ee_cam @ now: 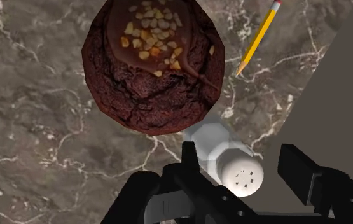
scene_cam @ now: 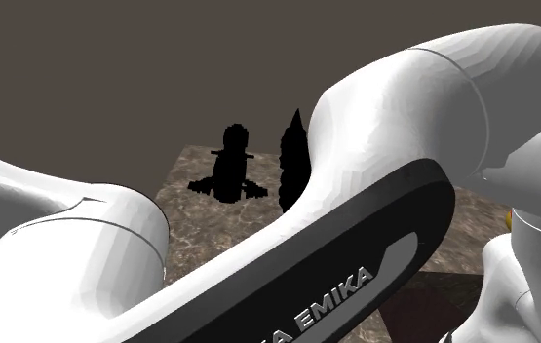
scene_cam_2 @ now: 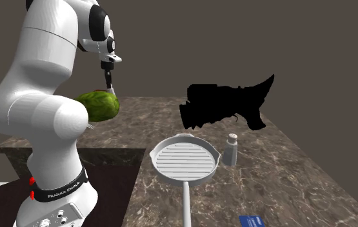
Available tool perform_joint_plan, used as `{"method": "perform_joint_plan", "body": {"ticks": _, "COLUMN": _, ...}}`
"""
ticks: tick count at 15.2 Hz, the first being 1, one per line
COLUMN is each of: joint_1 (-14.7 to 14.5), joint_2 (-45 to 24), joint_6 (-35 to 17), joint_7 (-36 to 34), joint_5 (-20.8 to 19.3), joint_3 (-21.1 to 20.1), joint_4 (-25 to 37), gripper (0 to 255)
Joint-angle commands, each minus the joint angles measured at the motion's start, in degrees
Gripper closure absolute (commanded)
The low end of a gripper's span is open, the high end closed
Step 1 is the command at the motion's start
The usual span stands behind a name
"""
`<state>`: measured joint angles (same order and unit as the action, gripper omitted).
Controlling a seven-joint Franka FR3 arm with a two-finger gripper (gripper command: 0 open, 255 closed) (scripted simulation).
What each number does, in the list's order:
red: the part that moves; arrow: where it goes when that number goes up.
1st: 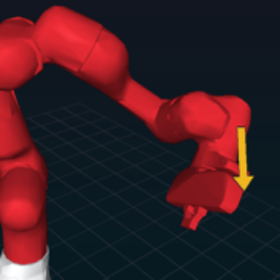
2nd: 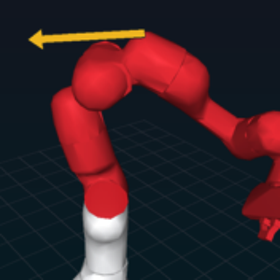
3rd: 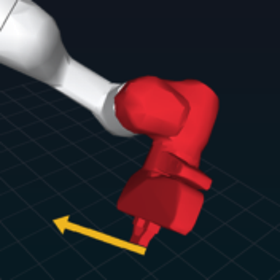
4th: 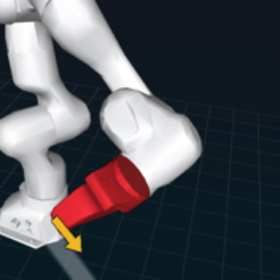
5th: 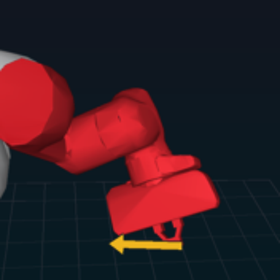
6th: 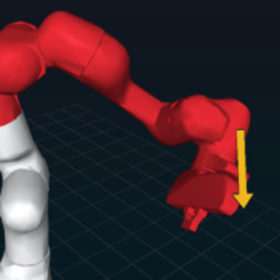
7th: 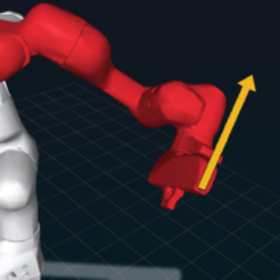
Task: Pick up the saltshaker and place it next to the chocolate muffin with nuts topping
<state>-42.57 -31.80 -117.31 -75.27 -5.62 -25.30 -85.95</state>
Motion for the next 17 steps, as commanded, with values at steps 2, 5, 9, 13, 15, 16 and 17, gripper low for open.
{"method": "perform_joint_plan", "body": {"ticks": 2, "joint_1": 0.0, "joint_2": 0.0, "joint_6": 0.0, "joint_7": 0.0, "joint_5": 0.0, "joint_3": 0.0, "joint_4": 0.0, "gripper": 0}}
{"method": "perform_joint_plan", "body": {"ticks": 5, "joint_1": 0.0, "joint_2": 0.0, "joint_6": 0.0, "joint_7": 0.0, "joint_5": 0.0, "joint_3": 0.0, "joint_4": 0.0, "gripper": 0}}
{"method": "perform_joint_plan", "body": {"ticks": 9, "joint_1": 0.6, "joint_2": 2.3, "joint_6": 6.1, "joint_7": 0.6, "joint_5": 0.9, "joint_3": -0.5, "joint_4": 3.9, "gripper": 0}}
{"method": "perform_joint_plan", "body": {"ticks": 13, "joint_1": 0.6, "joint_2": 2.3, "joint_6": 6.1, "joint_7": 0.6, "joint_5": 0.9, "joint_3": -0.5, "joint_4": 3.9, "gripper": 0}}
{"method": "perform_joint_plan", "body": {"ticks": 15, "joint_1": 0.6, "joint_2": 2.3, "joint_6": 6.1, "joint_7": 0.6, "joint_5": 0.9, "joint_3": -0.5, "joint_4": 3.9, "gripper": 0}}
{"method": "perform_joint_plan", "body": {"ticks": 16, "joint_1": 0.6, "joint_2": 2.3, "joint_6": 6.1, "joint_7": 0.6, "joint_5": 0.9, "joint_3": -0.5, "joint_4": 3.9, "gripper": 0}}
{"method": "perform_joint_plan", "body": {"ticks": 17, "joint_1": 0.6, "joint_2": 2.3, "joint_6": 6.1, "joint_7": 0.6, "joint_5": 0.9, "joint_3": -0.5, "joint_4": 3.9, "gripper": 0}}
